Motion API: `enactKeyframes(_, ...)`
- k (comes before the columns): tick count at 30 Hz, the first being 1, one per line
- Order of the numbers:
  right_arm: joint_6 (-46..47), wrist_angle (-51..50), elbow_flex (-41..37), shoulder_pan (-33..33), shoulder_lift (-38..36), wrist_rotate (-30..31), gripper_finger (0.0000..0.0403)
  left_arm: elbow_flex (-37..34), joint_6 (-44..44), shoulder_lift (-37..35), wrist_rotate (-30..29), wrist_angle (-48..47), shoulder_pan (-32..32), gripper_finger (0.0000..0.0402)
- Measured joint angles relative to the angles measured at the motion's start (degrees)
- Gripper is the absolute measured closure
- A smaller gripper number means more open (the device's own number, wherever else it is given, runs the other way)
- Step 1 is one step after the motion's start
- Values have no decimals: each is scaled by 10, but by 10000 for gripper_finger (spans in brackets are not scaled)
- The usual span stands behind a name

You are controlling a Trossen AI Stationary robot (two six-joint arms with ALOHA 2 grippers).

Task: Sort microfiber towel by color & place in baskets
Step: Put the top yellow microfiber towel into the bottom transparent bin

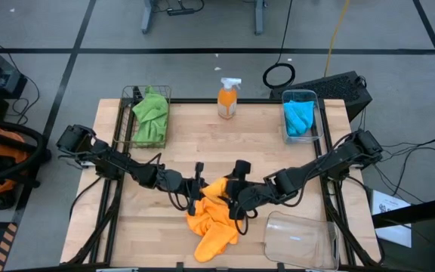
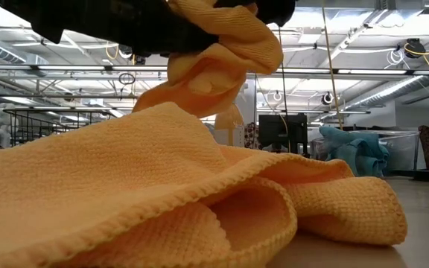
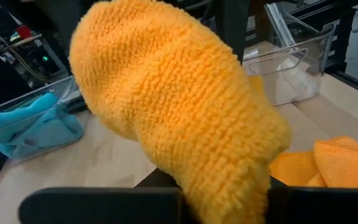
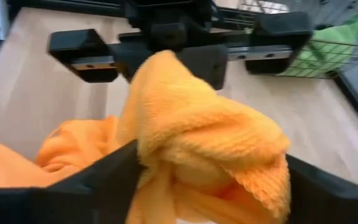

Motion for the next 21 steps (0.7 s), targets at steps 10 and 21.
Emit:
enactKeyframes(10, -2, 4, 0, -17, 16, -66, 346, -1, -9, 1, 0, -3, 1, 369)
enactKeyframes(21, 37, -76, 0, 19, -27, -48, 388, 0, -40, -1, -56, 16, -16, 230)
